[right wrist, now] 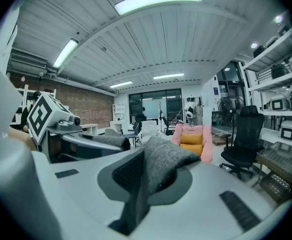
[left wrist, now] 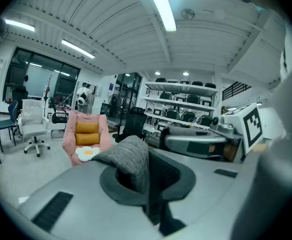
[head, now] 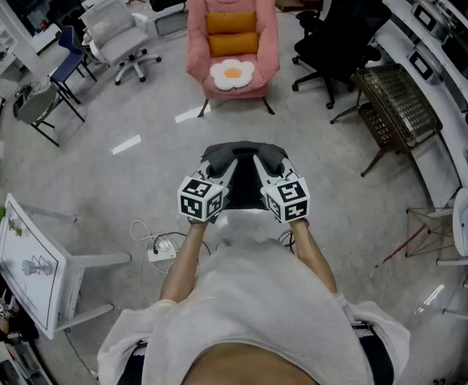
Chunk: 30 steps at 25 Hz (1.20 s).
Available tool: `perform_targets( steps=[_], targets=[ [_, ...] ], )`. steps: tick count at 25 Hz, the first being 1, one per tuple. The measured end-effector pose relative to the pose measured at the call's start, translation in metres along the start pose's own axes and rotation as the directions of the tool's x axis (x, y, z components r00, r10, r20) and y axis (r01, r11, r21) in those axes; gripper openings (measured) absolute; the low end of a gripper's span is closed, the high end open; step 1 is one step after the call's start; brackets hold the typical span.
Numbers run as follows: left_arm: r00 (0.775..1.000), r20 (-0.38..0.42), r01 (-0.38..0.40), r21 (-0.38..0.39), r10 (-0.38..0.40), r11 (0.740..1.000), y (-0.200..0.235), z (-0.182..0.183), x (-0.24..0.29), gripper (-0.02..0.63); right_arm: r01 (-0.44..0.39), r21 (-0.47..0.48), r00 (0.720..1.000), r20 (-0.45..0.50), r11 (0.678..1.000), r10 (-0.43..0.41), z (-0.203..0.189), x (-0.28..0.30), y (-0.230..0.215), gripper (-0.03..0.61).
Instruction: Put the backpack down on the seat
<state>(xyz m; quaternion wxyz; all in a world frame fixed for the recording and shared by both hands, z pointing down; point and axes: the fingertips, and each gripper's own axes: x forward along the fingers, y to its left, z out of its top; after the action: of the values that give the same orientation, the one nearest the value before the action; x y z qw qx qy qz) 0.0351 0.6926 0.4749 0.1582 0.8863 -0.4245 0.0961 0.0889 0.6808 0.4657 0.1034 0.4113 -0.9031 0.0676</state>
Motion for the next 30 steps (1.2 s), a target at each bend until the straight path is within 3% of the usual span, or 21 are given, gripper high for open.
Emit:
perform_targets(
  steps=[16,30],
  targets=[
    [0.999,-0.022,-0.045,-0.029,0.045,0.999,-0.023,-0.019,0.007,0.032,-0.052,0.023,0.998,-0.026,0.998,0.053,-0.024,-0.019,-0.007,0.025],
    [1.000,-0.021,-0.015,-0.055,0.014,0.998,0.053,0.002,0.079,0.032,-0.032,0.038,0.998,-0.055,0.999,0.034,-0.017,0.066,-0.062,0.026]
  ],
)
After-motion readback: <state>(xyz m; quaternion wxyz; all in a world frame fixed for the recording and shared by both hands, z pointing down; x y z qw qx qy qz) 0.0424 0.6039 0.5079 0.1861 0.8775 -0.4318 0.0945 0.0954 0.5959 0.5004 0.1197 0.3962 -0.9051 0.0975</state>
